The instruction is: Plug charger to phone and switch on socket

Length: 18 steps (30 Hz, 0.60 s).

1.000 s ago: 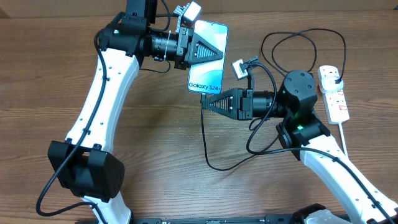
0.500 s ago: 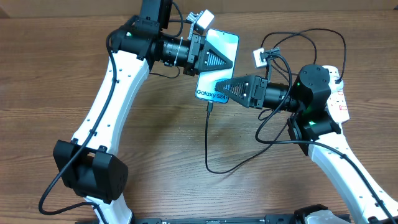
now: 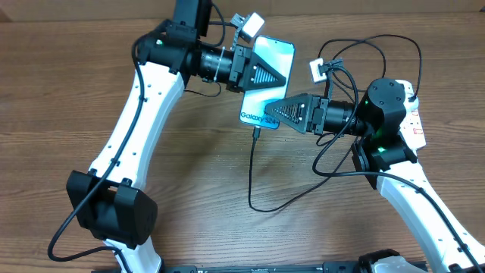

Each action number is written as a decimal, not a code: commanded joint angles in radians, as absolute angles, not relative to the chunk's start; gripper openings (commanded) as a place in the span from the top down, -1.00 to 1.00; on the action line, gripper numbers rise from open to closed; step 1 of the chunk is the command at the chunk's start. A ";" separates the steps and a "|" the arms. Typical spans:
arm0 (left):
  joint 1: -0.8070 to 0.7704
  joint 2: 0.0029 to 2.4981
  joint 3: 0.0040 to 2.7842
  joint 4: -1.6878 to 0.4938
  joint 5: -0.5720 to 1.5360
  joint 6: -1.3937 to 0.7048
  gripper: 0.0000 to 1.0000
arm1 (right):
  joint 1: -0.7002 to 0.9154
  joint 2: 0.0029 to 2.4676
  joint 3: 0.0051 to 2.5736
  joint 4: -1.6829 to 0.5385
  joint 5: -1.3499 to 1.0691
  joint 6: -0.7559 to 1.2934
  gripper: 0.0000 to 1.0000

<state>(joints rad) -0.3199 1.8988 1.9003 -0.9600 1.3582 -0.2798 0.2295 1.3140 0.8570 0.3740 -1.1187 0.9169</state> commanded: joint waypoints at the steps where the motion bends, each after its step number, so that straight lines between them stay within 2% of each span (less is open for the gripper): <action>1: -0.358 1.887 1.901 -0.973 1.378 -0.255 0.92 | 0.229 1.306 0.884 0.380 -1.139 0.908 -0.26; 3: -0.369 1.887 1.901 -0.974 1.347 -0.255 0.91 | 0.229 1.306 0.884 0.380 -1.144 0.908 -0.10; 5: -0.375 1.887 1.901 -0.974 1.327 -0.255 0.92 | 0.229 1.306 0.884 0.380 -1.146 0.908 -0.05; 10: -0.375 1.887 1.901 -0.971 1.327 -0.255 0.92 | 0.229 1.306 0.883 0.377 -1.148 0.908 0.23; 12: -0.370 1.887 1.901 -0.964 1.327 -0.255 0.91 | 0.229 1.306 0.883 0.360 -1.148 0.908 0.22; 14: -0.363 1.887 1.901 -0.954 1.327 -0.275 0.91 | 0.229 1.306 0.884 0.322 -1.147 0.908 0.06; 18: -0.352 1.887 1.901 -0.940 1.327 -0.314 0.91 | 0.229 1.306 0.883 0.255 -1.147 0.908 0.05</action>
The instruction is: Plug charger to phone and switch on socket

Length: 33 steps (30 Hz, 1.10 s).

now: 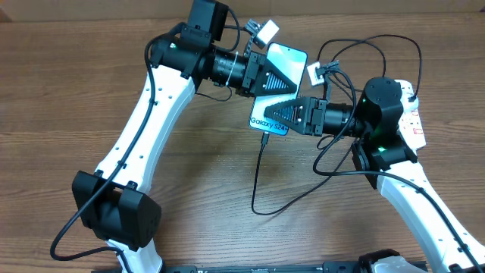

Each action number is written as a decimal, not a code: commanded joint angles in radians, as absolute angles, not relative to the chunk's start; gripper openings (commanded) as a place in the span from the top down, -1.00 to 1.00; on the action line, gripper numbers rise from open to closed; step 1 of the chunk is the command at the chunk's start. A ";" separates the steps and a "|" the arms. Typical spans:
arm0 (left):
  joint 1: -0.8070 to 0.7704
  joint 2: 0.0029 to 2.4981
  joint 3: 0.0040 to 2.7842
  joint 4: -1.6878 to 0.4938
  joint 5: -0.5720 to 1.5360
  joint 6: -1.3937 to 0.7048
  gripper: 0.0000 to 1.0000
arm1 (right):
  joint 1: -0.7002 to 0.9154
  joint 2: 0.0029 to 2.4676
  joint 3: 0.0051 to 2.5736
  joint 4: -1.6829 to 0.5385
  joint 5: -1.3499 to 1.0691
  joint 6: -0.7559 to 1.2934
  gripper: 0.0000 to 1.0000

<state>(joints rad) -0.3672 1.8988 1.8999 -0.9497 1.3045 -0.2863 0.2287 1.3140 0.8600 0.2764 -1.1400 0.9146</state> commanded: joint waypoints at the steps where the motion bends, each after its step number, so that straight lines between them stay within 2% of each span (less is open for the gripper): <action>1: -0.352 1.887 1.901 -0.938 1.327 -0.315 0.91 | 0.229 1.306 0.883 0.251 -1.148 0.908 0.05; 4: -0.353 1.887 1.901 -0.938 1.327 -0.315 0.91 | 0.229 1.306 0.883 0.253 -1.147 0.916 0.09; 10: -0.353 1.887 1.901 -0.938 1.327 -0.319 0.92 | 0.229 1.306 0.883 0.260 -1.147 0.946 0.45; 13: -0.353 1.887 1.901 -0.937 1.327 -0.318 0.91 | 0.229 1.306 0.883 0.259 -1.147 0.946 0.48; 19: -0.353 1.887 1.901 -0.935 1.323 -0.318 0.91 | 0.229 1.306 0.884 0.259 -1.148 0.969 0.87; 23: -0.353 1.887 1.901 -0.933 1.284 -0.318 0.91 | 0.229 1.306 0.883 0.259 -1.155 0.968 0.88; 25: -0.353 1.887 1.901 -0.933 1.264 -0.318 0.70 | 0.229 1.306 0.883 0.259 -1.154 0.968 0.92; 27: -0.353 1.887 1.901 -0.931 1.237 -0.319 0.28 | 0.229 1.306 0.883 0.259 -1.154 0.967 0.93; 29: -0.352 1.887 1.901 -0.918 1.222 -0.319 -0.36 | 0.229 1.306 0.883 0.258 -1.154 0.960 0.93; 30: -0.349 1.887 1.901 -0.905 1.216 -0.318 -0.54 | 0.229 1.306 0.883 0.258 -1.153 0.960 0.93; 33: -0.329 1.887 1.901 -0.879 1.184 -0.318 -0.81 | 0.229 1.306 0.883 0.249 -1.153 0.958 0.93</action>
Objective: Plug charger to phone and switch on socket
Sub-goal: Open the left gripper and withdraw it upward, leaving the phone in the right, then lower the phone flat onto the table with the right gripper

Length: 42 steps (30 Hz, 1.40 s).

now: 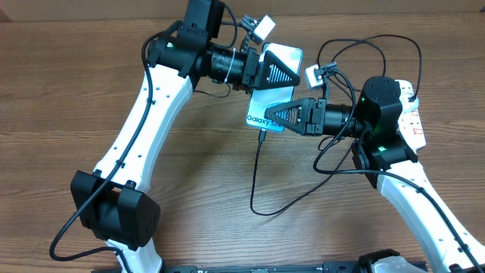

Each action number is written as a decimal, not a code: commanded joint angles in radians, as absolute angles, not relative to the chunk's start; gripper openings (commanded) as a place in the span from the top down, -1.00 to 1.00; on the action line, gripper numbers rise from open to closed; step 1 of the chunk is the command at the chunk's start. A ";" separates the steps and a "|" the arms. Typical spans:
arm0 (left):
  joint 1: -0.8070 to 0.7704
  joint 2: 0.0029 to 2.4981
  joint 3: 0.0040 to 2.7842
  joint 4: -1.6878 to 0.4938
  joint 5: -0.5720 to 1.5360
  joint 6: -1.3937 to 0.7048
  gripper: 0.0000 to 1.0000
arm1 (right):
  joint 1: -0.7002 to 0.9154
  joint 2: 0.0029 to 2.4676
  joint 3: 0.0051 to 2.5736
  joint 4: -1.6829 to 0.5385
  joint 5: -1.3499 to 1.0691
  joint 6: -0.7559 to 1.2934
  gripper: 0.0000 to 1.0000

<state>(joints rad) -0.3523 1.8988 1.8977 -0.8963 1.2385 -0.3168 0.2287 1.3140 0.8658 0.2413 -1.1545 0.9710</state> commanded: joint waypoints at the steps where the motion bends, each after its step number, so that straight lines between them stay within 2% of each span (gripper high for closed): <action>1: -0.318 1.887 1.901 -0.876 1.168 -0.318 -0.85 | 0.229 1.306 0.883 0.236 -1.153 0.941 0.93; 10: -0.170 1.887 1.901 -0.936 1.017 -0.318 -1.00 | 0.229 1.351 0.883 -0.149 -0.961 0.682 0.93; 15: -0.123 1.887 1.901 -1.038 0.793 -0.318 -1.00 | 0.256 1.443 0.883 -0.238 -0.814 0.603 0.93; 23: -0.111 1.887 1.901 -1.175 0.300 -0.318 -1.00 | 0.372 1.625 0.883 -0.168 -0.694 0.593 0.93; 26: -0.112 1.887 1.901 -1.178 0.201 -0.318 -0.99 | 0.401 1.682 0.883 -0.124 -0.662 0.598 0.93; 42: -0.112 1.887 1.901 -1.178 0.164 -0.318 -0.99 | 0.479 1.873 0.883 0.085 -0.583 0.593 0.93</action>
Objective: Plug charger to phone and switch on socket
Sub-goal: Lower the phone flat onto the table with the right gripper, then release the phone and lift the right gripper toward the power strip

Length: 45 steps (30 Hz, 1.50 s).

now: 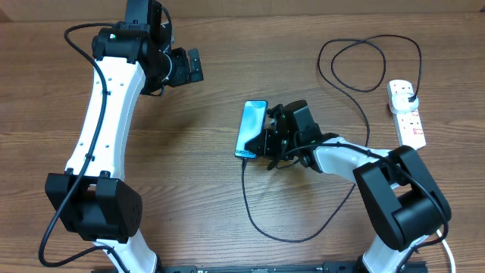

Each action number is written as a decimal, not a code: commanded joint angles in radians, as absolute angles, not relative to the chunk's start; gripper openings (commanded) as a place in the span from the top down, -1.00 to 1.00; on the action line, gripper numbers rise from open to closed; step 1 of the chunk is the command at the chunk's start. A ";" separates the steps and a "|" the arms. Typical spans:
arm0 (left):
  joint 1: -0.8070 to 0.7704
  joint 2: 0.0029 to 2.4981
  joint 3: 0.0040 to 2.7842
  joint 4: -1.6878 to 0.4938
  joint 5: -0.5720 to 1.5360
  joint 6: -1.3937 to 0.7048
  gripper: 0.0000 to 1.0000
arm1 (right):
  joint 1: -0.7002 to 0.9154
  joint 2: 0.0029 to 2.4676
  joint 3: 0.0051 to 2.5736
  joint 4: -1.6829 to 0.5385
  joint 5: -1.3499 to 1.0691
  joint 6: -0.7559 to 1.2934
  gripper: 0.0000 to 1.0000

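Observation:
The phone (251,127) lies flat on the table, screen up, with the black charger cable (244,182) entering its near end. The cable loops across the table to the white socket strip (405,114) at the right, where its plug (402,91) sits. My right gripper (267,141) reaches low across the table and lies against the phone's right edge; its fingers are too dark and bunched to read. My left gripper (191,66) is far off at the upper left, apart from everything, with nothing in it.
The cable makes a second loop (367,64) at the back right, near the strip. My right arm's base (398,197) stands over the front right of the table, and the left arm's base (95,212) at the front left.
The phone, held up between both grippers, now lies on the table. My left gripper has let go and stands at the far upper left. My right arm has stretched left, low beside the phone.
Both grippers held the phone above the table centre, the left at its top and the right at its lower end by the cable. It was shifted a little right, then back. Now it rests on the table with the cable attached, the left arm withdrawn.

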<state>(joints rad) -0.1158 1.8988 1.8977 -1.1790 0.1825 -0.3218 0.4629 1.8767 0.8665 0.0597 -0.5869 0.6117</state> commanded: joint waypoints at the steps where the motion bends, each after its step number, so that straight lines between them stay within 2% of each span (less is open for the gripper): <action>1: -0.112 1.887 1.901 -1.177 0.164 -0.318 -0.99 | 0.492 1.875 0.883 0.110 -0.573 0.593 0.93; 10: -0.112 1.887 1.901 -1.178 0.164 -0.318 -0.99 | 0.560 1.876 0.883 0.147 -0.494 0.598 0.92; 23: -0.112 1.887 1.901 -1.177 0.164 -0.318 -0.99 | 0.560 1.950 0.908 0.178 -0.605 0.597 0.92; 38: -0.112 1.887 1.901 -1.177 0.164 -0.318 -0.99 | 0.560 1.988 0.937 0.175 -0.604 0.597 0.65; 43: -0.112 1.887 1.901 -1.177 0.164 -0.318 -1.00 | 0.550 1.988 0.937 0.175 -0.604 0.598 0.43; 45: -0.112 1.887 1.901 -1.178 0.164 -0.318 -0.99 | 0.541 1.988 0.937 0.173 -0.603 0.601 0.42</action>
